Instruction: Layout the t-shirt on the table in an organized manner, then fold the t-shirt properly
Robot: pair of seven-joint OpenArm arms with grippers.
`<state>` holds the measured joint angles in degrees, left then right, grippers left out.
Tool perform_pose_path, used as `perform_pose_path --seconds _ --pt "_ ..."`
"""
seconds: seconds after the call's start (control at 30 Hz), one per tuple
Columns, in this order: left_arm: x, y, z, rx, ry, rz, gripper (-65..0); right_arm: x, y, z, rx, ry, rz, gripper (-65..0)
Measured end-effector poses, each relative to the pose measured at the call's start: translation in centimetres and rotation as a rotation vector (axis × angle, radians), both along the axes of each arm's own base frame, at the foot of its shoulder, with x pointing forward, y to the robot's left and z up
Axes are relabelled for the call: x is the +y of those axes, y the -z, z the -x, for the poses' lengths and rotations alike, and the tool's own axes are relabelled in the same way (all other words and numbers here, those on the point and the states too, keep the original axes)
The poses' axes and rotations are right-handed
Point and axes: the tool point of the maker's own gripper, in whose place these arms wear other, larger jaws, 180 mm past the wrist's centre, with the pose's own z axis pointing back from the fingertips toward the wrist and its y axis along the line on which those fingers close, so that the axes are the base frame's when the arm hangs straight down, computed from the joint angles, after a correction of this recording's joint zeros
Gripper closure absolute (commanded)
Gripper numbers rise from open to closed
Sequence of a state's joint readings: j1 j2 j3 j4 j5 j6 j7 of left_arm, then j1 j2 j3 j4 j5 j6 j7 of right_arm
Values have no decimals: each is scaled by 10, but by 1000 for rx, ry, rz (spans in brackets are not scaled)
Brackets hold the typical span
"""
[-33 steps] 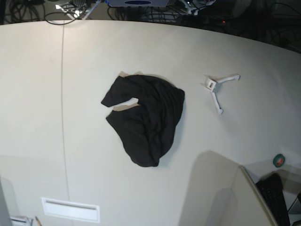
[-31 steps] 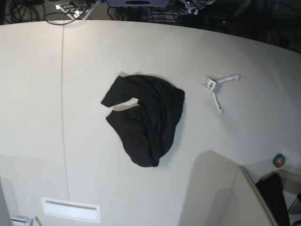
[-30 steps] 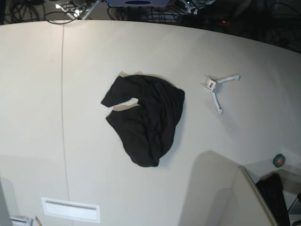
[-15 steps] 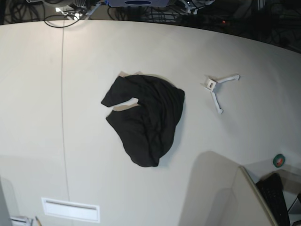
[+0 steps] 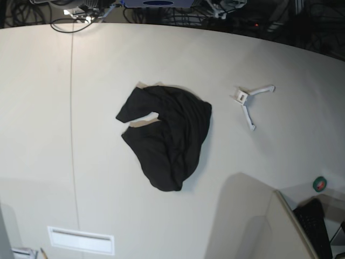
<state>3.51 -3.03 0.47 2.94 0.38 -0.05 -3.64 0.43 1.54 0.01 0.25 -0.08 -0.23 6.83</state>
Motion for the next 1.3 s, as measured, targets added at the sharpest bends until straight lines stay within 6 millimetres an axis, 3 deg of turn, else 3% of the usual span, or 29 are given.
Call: perform_pose_path --seconds 0.1,0.37,1.3 --pt "0 0 -9 -20 1 0 0 0 0 0 0 0 0 0" --pt "1 0 -10 -15 -7 -2 -3 11 0 0 0 1 -16 0" --pt "0 0 -13 -22 -3 0 -2 9 0 1 2 1 -13 0"
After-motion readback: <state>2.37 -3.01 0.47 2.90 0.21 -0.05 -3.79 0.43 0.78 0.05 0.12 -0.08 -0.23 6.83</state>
